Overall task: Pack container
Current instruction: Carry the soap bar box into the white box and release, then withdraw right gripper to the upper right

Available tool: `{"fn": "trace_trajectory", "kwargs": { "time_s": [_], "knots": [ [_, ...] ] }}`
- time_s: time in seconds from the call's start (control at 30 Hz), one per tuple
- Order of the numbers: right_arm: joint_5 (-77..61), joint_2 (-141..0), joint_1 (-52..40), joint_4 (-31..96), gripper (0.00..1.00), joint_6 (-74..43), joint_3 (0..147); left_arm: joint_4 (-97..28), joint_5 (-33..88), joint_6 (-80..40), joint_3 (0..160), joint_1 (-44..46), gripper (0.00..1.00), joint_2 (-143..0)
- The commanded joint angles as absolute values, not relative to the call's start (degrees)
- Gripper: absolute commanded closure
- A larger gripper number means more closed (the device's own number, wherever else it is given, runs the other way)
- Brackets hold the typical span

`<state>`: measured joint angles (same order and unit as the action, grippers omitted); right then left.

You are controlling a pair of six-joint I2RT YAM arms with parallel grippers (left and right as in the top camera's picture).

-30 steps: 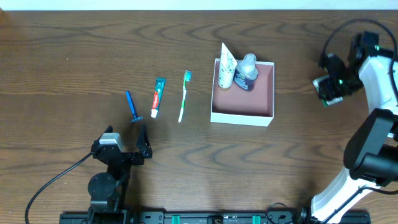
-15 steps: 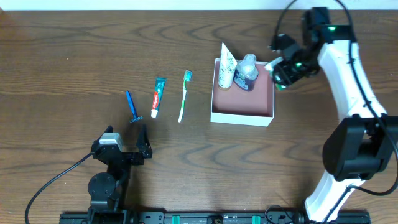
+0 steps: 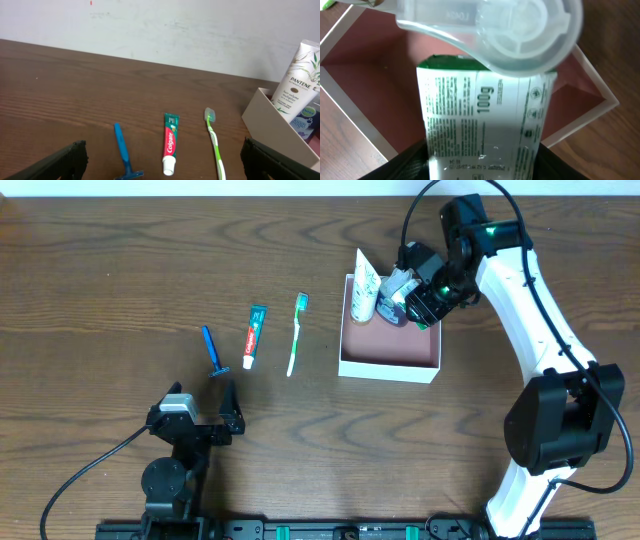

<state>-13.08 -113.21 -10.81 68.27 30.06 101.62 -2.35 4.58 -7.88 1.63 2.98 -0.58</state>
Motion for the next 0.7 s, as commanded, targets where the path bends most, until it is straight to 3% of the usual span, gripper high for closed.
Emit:
{"fn": "trace_trajectory", "kwargs": {
  "time_s": [0.0, 0.33, 0.43, 0.53, 0.6, 0.67],
  "knots": [
    [-13.96, -112.84, -11.7, 68.23, 0.41, 29.41, 101.45, -3.55, 5.54, -7.6, 0.23, 2.63, 0.02, -0.23],
    [-13.91, -112.9, -11.68, 67.68, 0.36, 29.39, 100.95, -3.55, 5.54, -7.6, 0.23, 2.63, 0.02, -0.23],
    [-13.91, -112.9, -11.64, 66.76, 0.28, 29.36, 100.97, -3.53, 5.54, -7.62, 0.23, 2.63, 0.02, -0.23],
    [-13.43, -112.81, -11.51, 66.59, 0.14, 29.36, 101.38, -3.55, 5.54, -7.62, 0.23, 2.63, 0.02, -0.23],
    [-13.3, -112.57, -11.05, 66.7, 0.01, 29.28, 101.8, -3.53, 5.54, -7.62, 0.23, 2.63, 0.02, -0.23],
    [-13.28, -111.94, -10.09, 66.65, 0.01, 28.69, 102.24, -3.53, 5.54, -7.62, 0.23, 2.63, 0.02, -0.23]
  ]
}}
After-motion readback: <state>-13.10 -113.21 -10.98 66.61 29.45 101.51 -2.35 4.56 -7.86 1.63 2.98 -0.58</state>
